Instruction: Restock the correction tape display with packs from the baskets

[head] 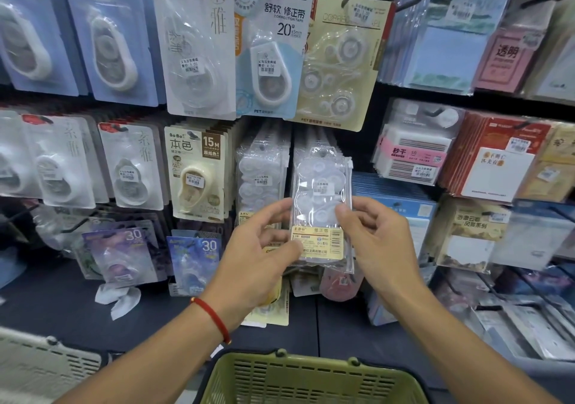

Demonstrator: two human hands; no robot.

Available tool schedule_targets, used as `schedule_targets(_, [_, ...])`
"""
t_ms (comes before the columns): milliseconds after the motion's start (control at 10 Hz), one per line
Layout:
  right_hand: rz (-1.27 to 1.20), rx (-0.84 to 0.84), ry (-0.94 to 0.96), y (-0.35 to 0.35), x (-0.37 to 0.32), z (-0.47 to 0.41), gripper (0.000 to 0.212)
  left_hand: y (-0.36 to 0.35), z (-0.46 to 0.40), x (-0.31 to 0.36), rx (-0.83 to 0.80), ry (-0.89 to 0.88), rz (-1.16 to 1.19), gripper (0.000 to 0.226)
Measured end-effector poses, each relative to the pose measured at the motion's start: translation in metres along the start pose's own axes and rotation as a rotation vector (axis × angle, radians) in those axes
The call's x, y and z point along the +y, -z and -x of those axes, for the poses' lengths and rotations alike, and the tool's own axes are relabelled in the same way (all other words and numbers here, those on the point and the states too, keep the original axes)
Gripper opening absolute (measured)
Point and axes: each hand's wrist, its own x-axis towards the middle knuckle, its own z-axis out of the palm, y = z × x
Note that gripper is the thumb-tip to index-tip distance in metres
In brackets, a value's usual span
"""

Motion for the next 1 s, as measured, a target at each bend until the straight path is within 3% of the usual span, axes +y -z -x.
schedule_targets(200, [-0.017,0.054,0.054,-0.005,0.004,0.003,0.011,0.003,-0.003,-0.003,-0.006,-0.009,0.022,0.060])
schedule_targets(300, [0.215,0.036,0.043,-0.005,0.018,-0.004,0.027,0.006,-0.011,-0.011,-0.019,0.008,-0.090,0.062])
schedule_targets(400, [0.667,-0.021,0.271,-0.003,0.035,-0.002,0.069,0.013,-0.016,-0.021,-0.017,-0.061,-0.480,0.065])
schedule_targets(500, [0.995,-0.179,0.569,-0.007,0.049,-0.004,0.070,0.020,-0.022,-0.027,0.061,-0.250,-0.757,0.065])
schedule_targets(600, [1.169,-0.317,0.510,-0.015,0.054,-0.019,0.071,0.024,-0.035,-0.035,0.082,-0.347,-0.910,0.067])
schedule_targets(700, [1.283,-0.329,0.487,-0.017,0.055,-0.027,0.075,0.031,-0.045,-0.048,-0.022,-0.279,-1.053,0.084])
schedule_targets(800, [1.281,-0.353,0.488,-0.010,0.054,-0.026,0.076,0.042,-0.047,-0.058,-0.096,-0.276,-1.132,0.098])
schedule_targets(1000, [1.079,-0.293,0.466,0.013,0.037,-0.005,0.055,0.049,-0.033,-0.042,-0.008,-0.280,-0.945,0.071])
